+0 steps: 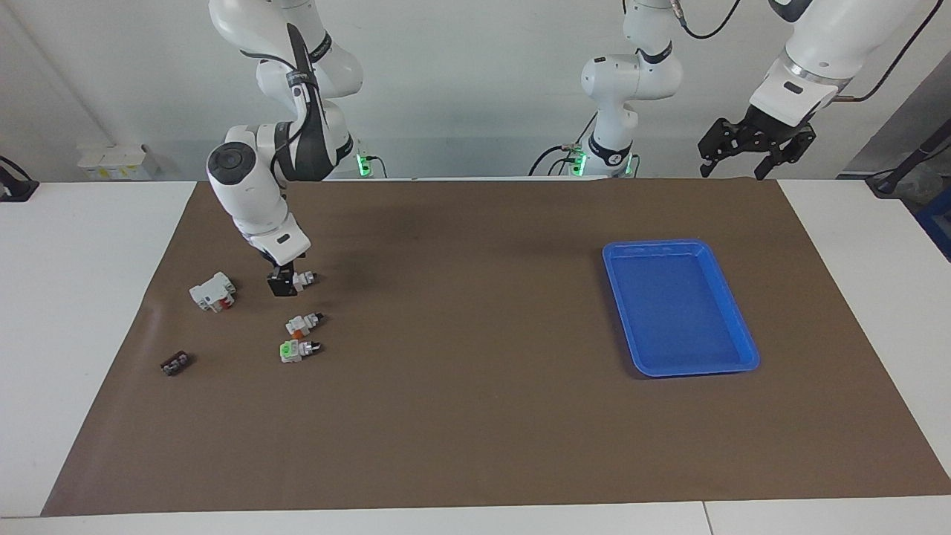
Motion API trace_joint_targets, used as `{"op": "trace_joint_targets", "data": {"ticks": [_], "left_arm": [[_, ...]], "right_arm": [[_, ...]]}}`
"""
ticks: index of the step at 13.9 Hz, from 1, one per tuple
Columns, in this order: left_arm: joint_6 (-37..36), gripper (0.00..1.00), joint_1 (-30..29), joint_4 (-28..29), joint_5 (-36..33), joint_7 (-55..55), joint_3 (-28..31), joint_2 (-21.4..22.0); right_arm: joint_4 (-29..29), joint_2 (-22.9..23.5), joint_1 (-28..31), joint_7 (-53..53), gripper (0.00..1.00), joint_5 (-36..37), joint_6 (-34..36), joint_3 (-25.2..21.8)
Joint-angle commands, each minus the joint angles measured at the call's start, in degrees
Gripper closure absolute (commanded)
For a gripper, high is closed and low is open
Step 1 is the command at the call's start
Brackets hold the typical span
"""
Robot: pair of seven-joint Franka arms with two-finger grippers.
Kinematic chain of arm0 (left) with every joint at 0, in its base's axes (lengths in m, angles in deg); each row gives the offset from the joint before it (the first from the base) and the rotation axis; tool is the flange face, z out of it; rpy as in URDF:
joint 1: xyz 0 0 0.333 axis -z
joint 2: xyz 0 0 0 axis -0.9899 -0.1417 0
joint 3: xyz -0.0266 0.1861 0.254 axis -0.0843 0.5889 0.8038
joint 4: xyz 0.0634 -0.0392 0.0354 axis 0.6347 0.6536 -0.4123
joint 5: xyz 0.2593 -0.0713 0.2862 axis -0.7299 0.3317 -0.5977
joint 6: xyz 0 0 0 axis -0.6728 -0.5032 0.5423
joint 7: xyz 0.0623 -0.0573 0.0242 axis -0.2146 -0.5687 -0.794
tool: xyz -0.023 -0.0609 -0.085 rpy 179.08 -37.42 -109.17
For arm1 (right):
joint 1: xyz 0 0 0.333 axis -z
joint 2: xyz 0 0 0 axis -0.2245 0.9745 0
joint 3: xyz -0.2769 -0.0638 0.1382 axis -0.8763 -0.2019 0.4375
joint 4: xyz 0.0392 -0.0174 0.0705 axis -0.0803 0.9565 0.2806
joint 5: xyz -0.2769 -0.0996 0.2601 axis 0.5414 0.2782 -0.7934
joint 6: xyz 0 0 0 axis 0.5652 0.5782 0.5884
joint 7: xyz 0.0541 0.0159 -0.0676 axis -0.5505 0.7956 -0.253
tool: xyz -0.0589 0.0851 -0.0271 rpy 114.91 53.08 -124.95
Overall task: Turn and place switch with both arms
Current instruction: 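Reach the right gripper down and grasp the white-and-red switch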
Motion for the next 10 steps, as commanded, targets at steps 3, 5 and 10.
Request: {"op": "trace_joint_targets", "data": {"ticks": [3, 5, 10], "left_arm": [[-0.12, 0.0, 0.01, 1.61, 0.5, 0.52, 0.3, 1.53], [-0.12, 0.0, 0.01, 1.61, 0.5, 0.52, 0.3, 1.53], [-0.04, 0.0, 0.01, 1.61, 0.5, 0.52, 0.3, 1.53]], "right_arm": [[8.06, -2.76, 1.64, -8.01, 0.04, 0.36, -7.46, 0.19], [8.42, -3.02, 3.65, -9.76, 0.04, 0.36, -7.02, 0.19], [13.43, -4.69, 3.66, -9.42, 0.06, 0.36, -11.4, 0.28]]}}
